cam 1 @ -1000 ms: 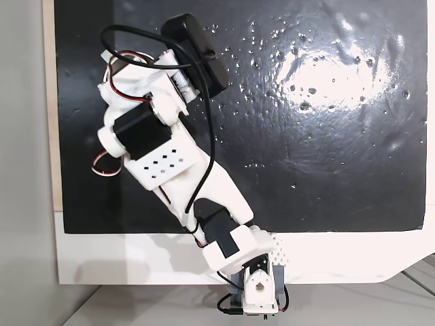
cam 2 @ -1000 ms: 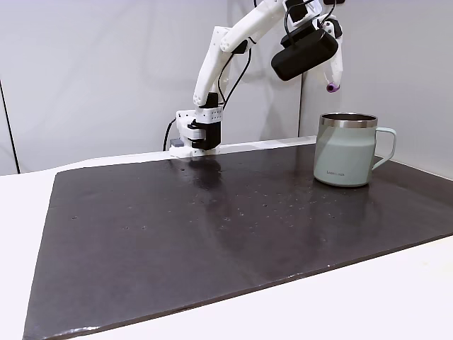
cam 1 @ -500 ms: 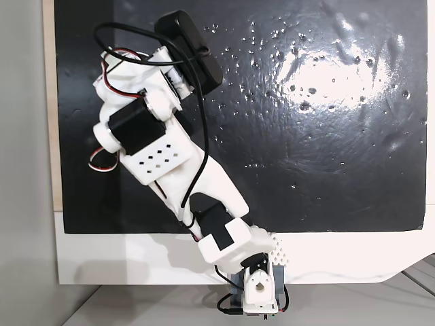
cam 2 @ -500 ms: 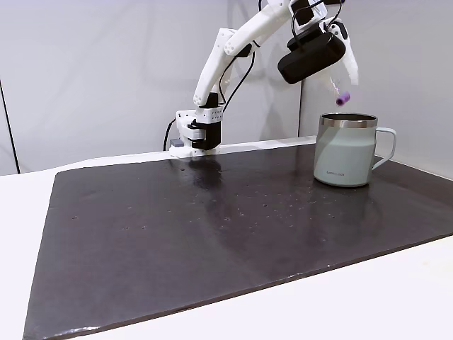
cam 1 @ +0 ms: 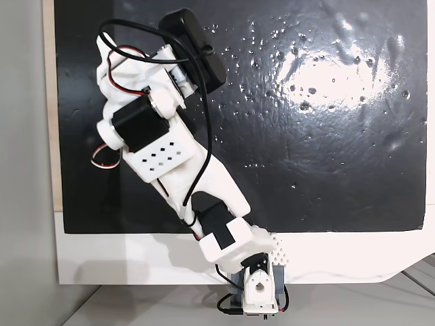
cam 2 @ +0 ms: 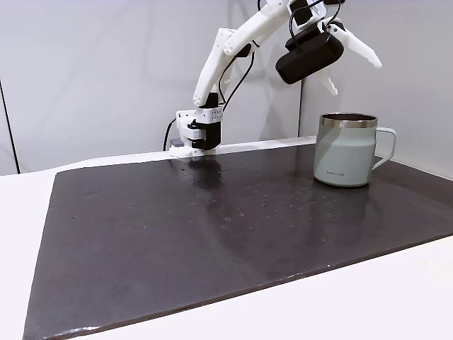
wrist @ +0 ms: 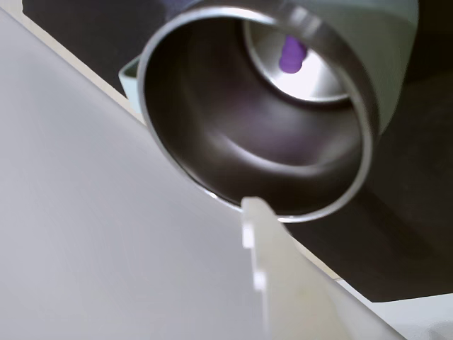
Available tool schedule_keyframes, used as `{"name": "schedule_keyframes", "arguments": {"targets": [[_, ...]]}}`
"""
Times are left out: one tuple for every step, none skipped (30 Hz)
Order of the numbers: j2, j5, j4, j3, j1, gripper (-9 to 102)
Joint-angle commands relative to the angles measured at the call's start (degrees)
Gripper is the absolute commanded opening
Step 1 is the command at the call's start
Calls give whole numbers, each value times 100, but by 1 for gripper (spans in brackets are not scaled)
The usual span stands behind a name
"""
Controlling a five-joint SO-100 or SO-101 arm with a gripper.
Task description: Grasp a pengrip and put it in the cup.
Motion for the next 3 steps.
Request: {"name": "schedule_keyframes", "arguments": {"targets": [[536, -35, 44, -70, 105, 37], [545, -35, 44, -70, 114, 37], [554, -44, 44, -62, 123, 37]]}}
